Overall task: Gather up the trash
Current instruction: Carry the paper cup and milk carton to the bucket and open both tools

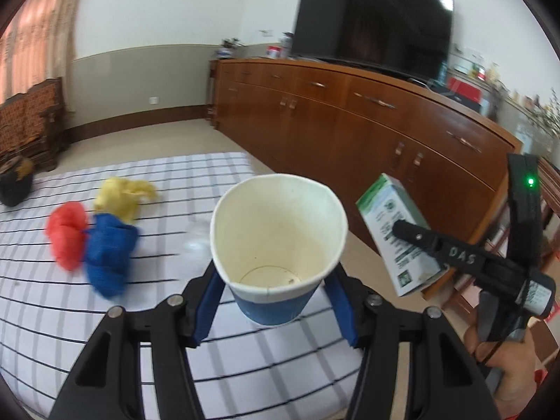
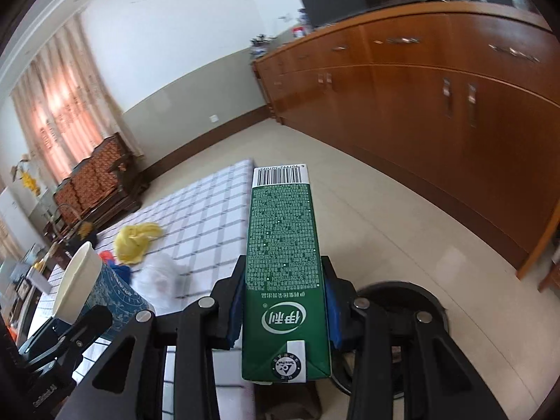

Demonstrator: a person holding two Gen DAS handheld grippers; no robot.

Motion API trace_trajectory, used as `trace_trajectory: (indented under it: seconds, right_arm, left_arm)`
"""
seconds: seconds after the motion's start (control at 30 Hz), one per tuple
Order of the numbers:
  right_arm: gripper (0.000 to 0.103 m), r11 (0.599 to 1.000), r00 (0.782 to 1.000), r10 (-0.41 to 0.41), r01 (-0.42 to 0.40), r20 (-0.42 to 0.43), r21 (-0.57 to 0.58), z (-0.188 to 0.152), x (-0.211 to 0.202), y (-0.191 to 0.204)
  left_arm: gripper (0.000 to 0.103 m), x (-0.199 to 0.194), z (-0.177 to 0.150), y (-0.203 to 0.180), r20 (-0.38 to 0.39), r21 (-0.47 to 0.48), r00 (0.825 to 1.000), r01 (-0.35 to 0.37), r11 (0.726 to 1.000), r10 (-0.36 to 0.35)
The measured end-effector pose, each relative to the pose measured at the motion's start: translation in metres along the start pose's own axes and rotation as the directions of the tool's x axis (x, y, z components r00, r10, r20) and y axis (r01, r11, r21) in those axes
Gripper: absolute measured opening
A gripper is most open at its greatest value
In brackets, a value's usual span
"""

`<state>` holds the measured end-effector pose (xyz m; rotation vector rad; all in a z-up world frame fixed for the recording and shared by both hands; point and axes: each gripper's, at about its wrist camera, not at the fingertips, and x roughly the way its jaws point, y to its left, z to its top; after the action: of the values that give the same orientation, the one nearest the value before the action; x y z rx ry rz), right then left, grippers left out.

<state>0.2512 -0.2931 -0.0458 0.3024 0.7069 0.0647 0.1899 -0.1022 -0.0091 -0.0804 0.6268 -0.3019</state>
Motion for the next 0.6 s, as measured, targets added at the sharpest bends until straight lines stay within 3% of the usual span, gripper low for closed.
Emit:
trace_trajectory:
  seconds: [0.23, 0.6]
  right_arm:
    - [0.040, 0.996, 0.997, -0.070, 0.071, -0.028, 0.050, -0.013, -0.014, -0.052]
    - [0.040, 0.981, 0.987, -0.135, 0.146, -0.089, 0.131, -0.032, -0.015, -0.101]
  left_arm:
    - [0.058, 0.021, -0.006, -0.048, -0.059, 0.041, 0.995, 0.082, 0.996, -0.080]
    - [0.058, 0.055, -0.029, -0.097, -0.170, 0.048, 0.978, 0.131, 0.990, -0.121]
